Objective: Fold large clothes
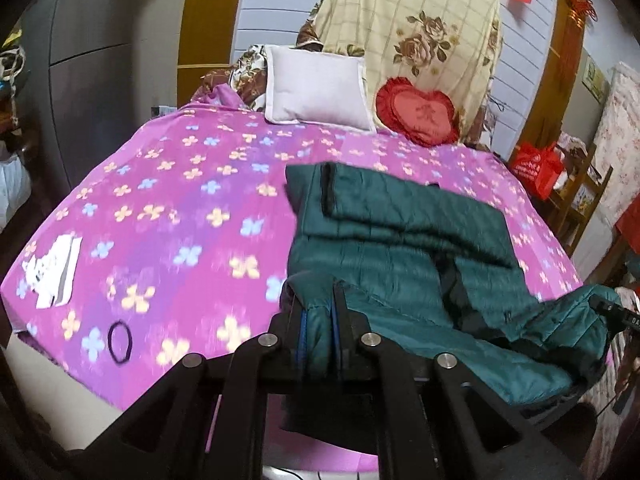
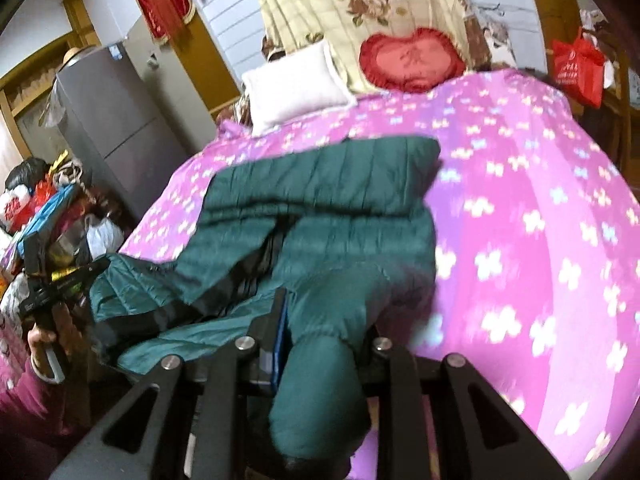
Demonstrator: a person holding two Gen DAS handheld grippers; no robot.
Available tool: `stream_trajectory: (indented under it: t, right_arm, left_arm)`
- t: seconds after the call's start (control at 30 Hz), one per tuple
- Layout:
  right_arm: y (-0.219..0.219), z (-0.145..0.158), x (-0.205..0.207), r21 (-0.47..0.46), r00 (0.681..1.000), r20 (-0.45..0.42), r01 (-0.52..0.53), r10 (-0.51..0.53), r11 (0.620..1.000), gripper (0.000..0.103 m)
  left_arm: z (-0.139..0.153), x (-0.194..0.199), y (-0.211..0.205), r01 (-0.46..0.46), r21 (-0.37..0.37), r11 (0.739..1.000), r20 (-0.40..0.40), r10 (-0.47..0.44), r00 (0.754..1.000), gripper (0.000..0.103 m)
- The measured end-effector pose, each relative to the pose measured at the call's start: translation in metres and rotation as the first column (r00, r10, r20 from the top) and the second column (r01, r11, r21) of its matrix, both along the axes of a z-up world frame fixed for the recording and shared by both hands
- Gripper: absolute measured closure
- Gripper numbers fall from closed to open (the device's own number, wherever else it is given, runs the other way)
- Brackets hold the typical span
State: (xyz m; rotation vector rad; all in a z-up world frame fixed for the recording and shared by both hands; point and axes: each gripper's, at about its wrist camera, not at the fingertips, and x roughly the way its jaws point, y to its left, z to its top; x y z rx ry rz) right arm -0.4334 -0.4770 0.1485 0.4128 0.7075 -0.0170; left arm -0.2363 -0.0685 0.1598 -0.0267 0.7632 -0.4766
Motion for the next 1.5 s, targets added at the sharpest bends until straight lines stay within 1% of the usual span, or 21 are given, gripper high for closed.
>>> stream_trajectory:
  t: [0.1, 0.3, 0.43, 0.63, 0.7, 0.9, 1.03, 1.1, 1.17, 1.3, 1.43, 1.5]
  right_arm:
    - [-0.012, 0.006, 0.018, 0.003, 1.000, 0.007, 0.026, -0.026, 1.000, 0.080]
    - [-0.036, 0.015, 0.059, 0.007, 0.997, 0.009, 0.078, -0.078, 0.997, 0.080]
    - [-0.047, 0.018, 0.090, -0.007, 0.995, 0.003, 0.103, -0.103, 0.995, 0.080]
    - [-0.066, 0.016, 0.131, -0.014, 0.988, -0.009, 0.157, -0.157, 0.988, 0.080]
    - [-0.071, 0.016, 0.145, -0.034, 0.985, -0.011, 0.170, -0.171, 0.985, 0.080]
    - [-0.084, 0.012, 0.179, -0.062, 0.983, -0.033, 0.178, -0.180, 0.982, 0.080]
    - [-0.095, 0.013, 0.201, -0.054, 0.980, -0.036, 0.196, -0.198, 0.979, 0.080]
    - [-0.102, 0.010, 0.215, -0.043, 0.977, -0.043, 0.209, -0.211, 0.977, 0.080]
    - [-0.108, 0.002, 0.231, -0.041, 0.973, -0.059, 0.223, -0.225, 0.974, 0.080]
    - [-0.117, -0.031, 0.262, -0.043, 0.960, -0.110, 0.253, -0.256, 0.966, 0.080]
    - [-0.121, -0.063, 0.279, -0.056, 0.952, -0.122, 0.276, -0.281, 0.959, 0.080]
    - [-0.121, -0.071, 0.284, -0.061, 0.951, -0.122, 0.279, -0.285, 0.958, 0.080]
  left_arm:
    - [0.007, 0.018, -0.009, -0.013, -0.008, 1.000, 0.004, 0.013, 1.000, 0.102]
    - [0.020, 0.052, -0.032, -0.030, 0.009, 1.000, 0.035, 0.029, 0.999, 0.101]
    - [0.025, 0.077, -0.047, -0.041, 0.024, 0.999, 0.054, 0.040, 0.998, 0.101]
    - [0.026, 0.115, -0.061, -0.075, 0.026, 0.997, 0.046, 0.074, 0.996, 0.101]
    - [0.025, 0.127, -0.065, -0.086, 0.028, 0.996, 0.044, 0.085, 0.995, 0.101]
    - [0.018, 0.161, -0.078, -0.110, 0.037, 0.993, 0.039, 0.109, 0.993, 0.101]
    - [0.017, 0.184, -0.093, -0.129, 0.056, 0.990, 0.051, 0.127, 0.991, 0.101]
    - [0.013, 0.197, -0.098, -0.146, 0.061, 0.987, 0.034, 0.144, 0.989, 0.101]
    - [0.003, 0.213, -0.105, -0.169, 0.067, 0.983, 0.005, 0.169, 0.986, 0.101]
    - [-0.030, 0.245, -0.116, -0.216, 0.093, 0.972, -0.067, 0.223, 0.973, 0.100]
    - [-0.057, 0.261, -0.127, -0.237, 0.126, 0.963, -0.070, 0.247, 0.966, 0.100]
    - [-0.066, 0.266, -0.132, -0.240, 0.145, 0.960, -0.065, 0.251, 0.966, 0.099]
